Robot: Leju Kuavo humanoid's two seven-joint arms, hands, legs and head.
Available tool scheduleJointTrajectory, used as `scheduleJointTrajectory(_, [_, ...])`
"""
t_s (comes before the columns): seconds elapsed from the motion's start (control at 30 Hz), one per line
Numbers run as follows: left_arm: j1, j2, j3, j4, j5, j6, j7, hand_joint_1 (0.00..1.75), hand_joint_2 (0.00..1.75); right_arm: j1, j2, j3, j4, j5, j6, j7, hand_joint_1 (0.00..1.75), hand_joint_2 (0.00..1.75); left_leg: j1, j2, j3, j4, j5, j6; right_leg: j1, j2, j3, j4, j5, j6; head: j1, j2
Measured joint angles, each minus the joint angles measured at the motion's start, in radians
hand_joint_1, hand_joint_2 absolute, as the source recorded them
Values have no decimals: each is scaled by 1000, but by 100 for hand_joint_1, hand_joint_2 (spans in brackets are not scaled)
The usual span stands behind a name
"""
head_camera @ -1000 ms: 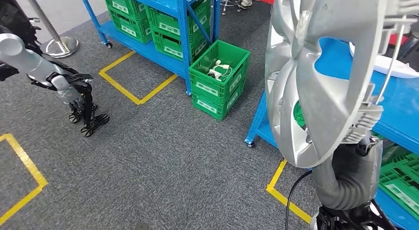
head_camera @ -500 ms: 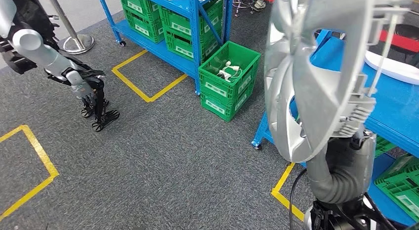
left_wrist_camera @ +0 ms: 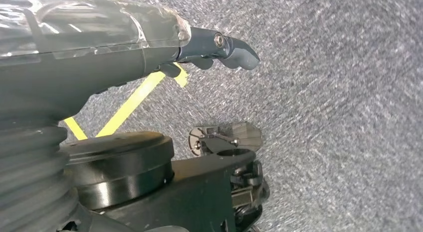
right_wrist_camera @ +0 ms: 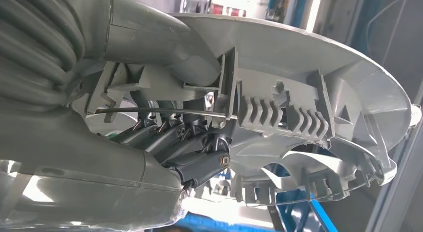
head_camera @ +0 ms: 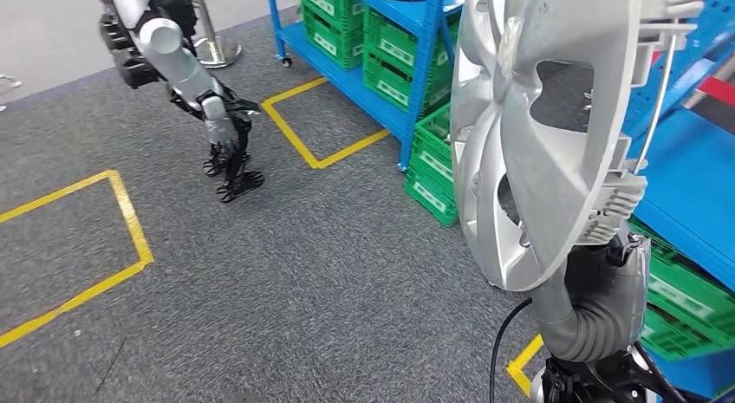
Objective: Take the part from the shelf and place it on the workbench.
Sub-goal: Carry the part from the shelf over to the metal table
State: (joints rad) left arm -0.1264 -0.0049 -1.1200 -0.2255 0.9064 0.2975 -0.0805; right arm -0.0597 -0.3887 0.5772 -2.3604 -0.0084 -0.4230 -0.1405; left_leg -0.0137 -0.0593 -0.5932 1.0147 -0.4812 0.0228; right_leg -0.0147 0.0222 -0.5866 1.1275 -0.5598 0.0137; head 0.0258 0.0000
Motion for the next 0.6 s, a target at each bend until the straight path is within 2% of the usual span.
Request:
scheduleJointTrajectory(0.03, [-1, -1, 0, 0, -1, 1, 0, 0, 175, 0, 0, 0, 0, -2, -1, 0, 175, 175, -1, -9, -1, 1, 0, -1, 0, 15, 25, -60, 25, -6, 2, 0])
scheduleJointTrajectory(0.07, [-1, -3, 0, 0, -2, 1, 0, 0, 175, -1, -1, 0, 0, -3, -2, 0, 175, 175, -1, -17, -4, 2, 2, -4, 1, 27, 41, -100, 36, -10, 4, 0])
scheduleJointTrajectory(0.1, [0, -4, 0, 0, -2, 1, 0, 0, 175, -2, -1, 0, 0, -3, -3, -1, 175, 175, 0, -23, -8, 2, 4, -8, 3, 32, 47, -116, 36, -13, 4, 0])
scheduleJointTrajectory(0.17, [1, -4, 0, 0, -2, 1, 1, 0, 175, -5, -2, 1, 0, -3, -3, -1, 175, 175, 3, -33, -15, 2, 6, -18, 3, 19, 49, -128, 39, -18, 5, 0])
scheduleJointTrajectory(0.23, [2, -4, 0, 0, -3, 1, 1, 0, 175, -7, -3, 2, 0, -4, -4, -2, 175, 175, 1, 3, -29, 31, -16, -28, -1, 1, 54, -139, 46, -27, 0, 0])
scheduleJointTrajectory(0.3, [0, -4, 0, 0, -4, 2, 1, 0, 175, -7, -3, 3, 0, -5, -5, -2, 175, 175, 5, 52, -76, 130, -75, -40, -1, -19, 57, -145, 49, -32, -11, 0])
scheduleJointTrajectory(0.33, [0, -4, 0, 0, -4, 2, 2, 0, 175, -7, -3, 3, 0, -7, -5, -2, 175, 175, 11, 60, -108, 196, -105, -46, -1, -30, 57, -145, 49, -32, -17, 0])
scheduleJointTrajectory(0.37, [0, -4, 0, 0, -5, 2, 3, 0, 175, -7, -4, 3, 0, -9, -5, -2, 175, 175, 17, 61, -133, 247, -123, -52, -1, -41, 57, -145, 48, -32, -21, 0])
scheduleJointTrajectory(0.4, [1, -4, 0, 0, -6, 2, 5, 0, 175, -7, -4, 3, 0, -11, -5, -2, 175, 175, 22, 62, -144, 269, -122, -56, -2, -51, 57, -145, 47, -31, -24, 0])
scheduleJointTrajectory(0.43, [1, -4, 0, 0, -6, 2, 8, 0, 175, -7, -4, 3, 0, -14, -4, -2, 175, 175, 26, 65, -135, 255, -104, -59, -3, -60, 58, -143, 46, -28, -27, 0])
scheduleJointTrajectory(0.47, [1, -4, 0, 0, -6, 3, 12, 0, 175, -7, -5, 3, 0, -17, -2, -2, 175, 175, 29, 75, -107, 203, -73, -61, -4, -69, 60, -142, 43, -25, -30, 0])
scheduleJointTrajectory(0.53, [0, -4, 0, 0, -6, 4, 17, 0, 175, -7, -5, 3, 0, -22, 1, -2, 175, 175, 27, 122, -36, 72, -23, -59, -2, -84, 64, -137, 36, -13, -38, 0])
scheduleJointTrajectory(0.57, [-1, -4, 0, 0, -7, 4, 19, 0, 175, -8, -6, 3, 0, -23, 3, -2, 175, 175, 23, 141, -13, 29, -13, -54, 1, -91, 66, -136, 33, -7, -41, 0])
scheduleJointTrajectory(0.6, [-1, -5, 0, 0, -7, 4, 20, 0, 175, -8, -6, 3, 0, -24, 5, -2, 175, 175, 19, 150, -5, 10, -13, -48, 3, -100, 67, -135, 30, -2, -42, 0])
